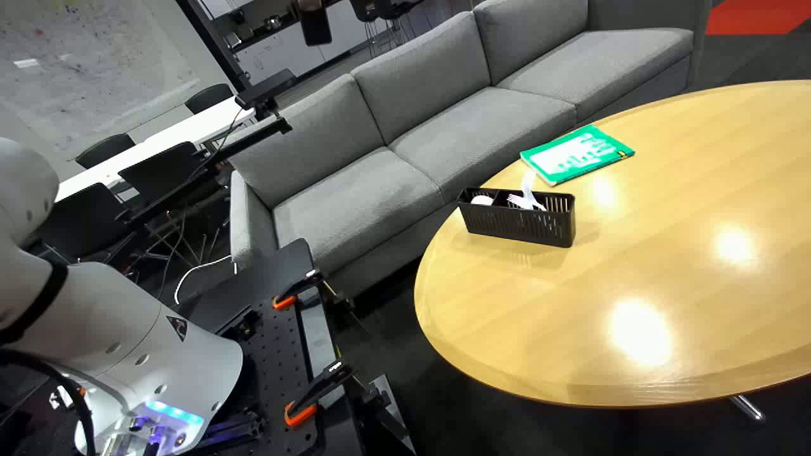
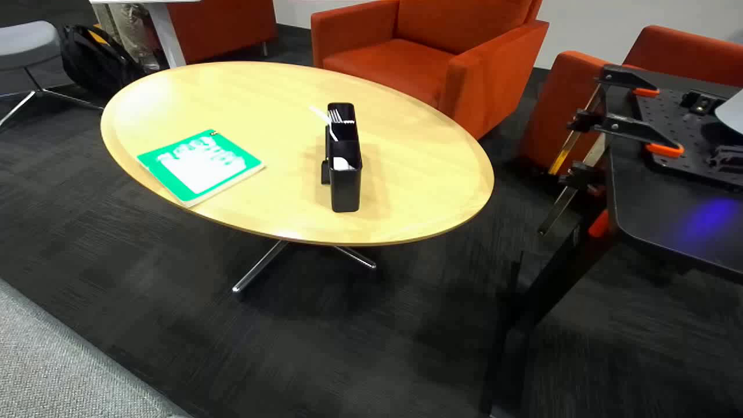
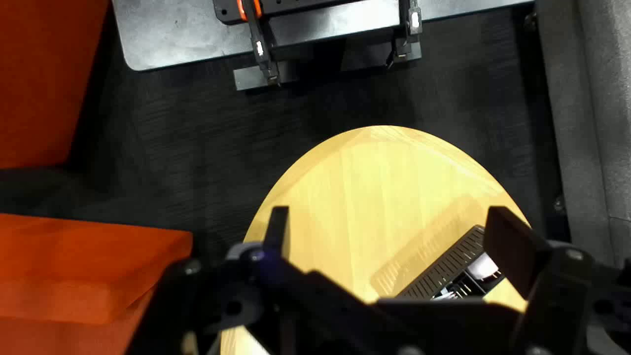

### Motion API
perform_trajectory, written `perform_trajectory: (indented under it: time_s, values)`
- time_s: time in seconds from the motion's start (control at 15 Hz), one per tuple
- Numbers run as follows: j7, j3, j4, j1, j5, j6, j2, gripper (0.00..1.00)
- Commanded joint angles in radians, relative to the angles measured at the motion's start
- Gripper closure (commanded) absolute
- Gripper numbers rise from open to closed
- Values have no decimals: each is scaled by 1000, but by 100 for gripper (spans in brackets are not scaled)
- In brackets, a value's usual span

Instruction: Move the black basket to the right

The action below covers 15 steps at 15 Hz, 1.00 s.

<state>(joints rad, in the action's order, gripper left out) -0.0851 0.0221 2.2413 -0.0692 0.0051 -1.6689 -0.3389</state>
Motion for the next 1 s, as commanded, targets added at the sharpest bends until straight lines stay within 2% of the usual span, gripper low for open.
perform_trajectory:
  time_s: [0.0,0.47,0.73,0.93]
  values:
    - [-1,5,-2,5,-1,2,0,0]
    - [-1,5,-2,5,-1,2,0,0]
    - [-31,16,-53,-1,34,-35,110,0]
    - [-93,21,-91,-2,97,-133,227,0]
